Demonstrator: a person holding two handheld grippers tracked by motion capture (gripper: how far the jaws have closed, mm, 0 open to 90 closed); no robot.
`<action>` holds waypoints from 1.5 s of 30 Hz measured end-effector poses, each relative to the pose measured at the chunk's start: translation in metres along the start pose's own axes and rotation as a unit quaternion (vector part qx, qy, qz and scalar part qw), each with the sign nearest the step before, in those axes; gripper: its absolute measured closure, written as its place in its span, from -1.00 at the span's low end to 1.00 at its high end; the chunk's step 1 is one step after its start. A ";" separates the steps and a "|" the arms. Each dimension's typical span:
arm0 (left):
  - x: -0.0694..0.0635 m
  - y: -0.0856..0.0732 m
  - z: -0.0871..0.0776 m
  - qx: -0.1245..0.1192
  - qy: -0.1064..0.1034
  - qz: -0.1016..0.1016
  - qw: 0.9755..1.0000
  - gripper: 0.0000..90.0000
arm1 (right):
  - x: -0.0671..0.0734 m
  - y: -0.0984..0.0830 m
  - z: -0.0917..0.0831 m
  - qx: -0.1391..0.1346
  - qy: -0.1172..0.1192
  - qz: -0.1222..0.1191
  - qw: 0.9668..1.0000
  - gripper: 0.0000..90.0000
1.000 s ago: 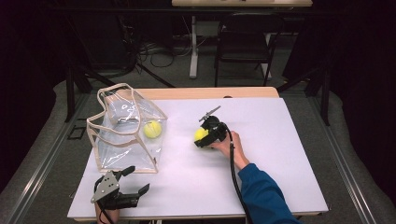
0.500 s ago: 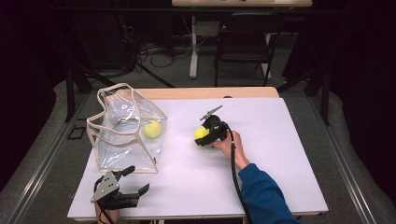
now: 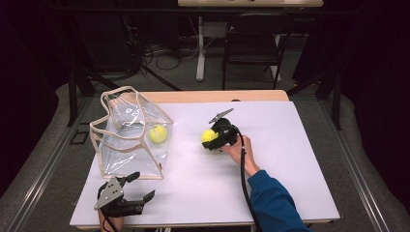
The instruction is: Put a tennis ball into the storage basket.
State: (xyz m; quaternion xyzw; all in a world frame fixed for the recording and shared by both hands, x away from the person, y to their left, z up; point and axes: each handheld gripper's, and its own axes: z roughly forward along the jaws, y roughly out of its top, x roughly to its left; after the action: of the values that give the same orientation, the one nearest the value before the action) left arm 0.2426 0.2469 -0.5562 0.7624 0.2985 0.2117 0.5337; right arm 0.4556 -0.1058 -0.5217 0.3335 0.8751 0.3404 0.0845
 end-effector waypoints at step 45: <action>0.000 0.000 0.001 -0.002 0.000 -0.001 1.000 -0.64 | 0.017 0.005 -0.033 -0.070 -0.017 -0.028 0.997 -0.42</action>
State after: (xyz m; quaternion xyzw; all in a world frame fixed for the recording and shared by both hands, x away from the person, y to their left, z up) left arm 0.2432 0.2466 -0.5566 0.7612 0.2992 0.2114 0.5351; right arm 0.4327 -0.1099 -0.4928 0.3079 0.8563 0.3931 0.1318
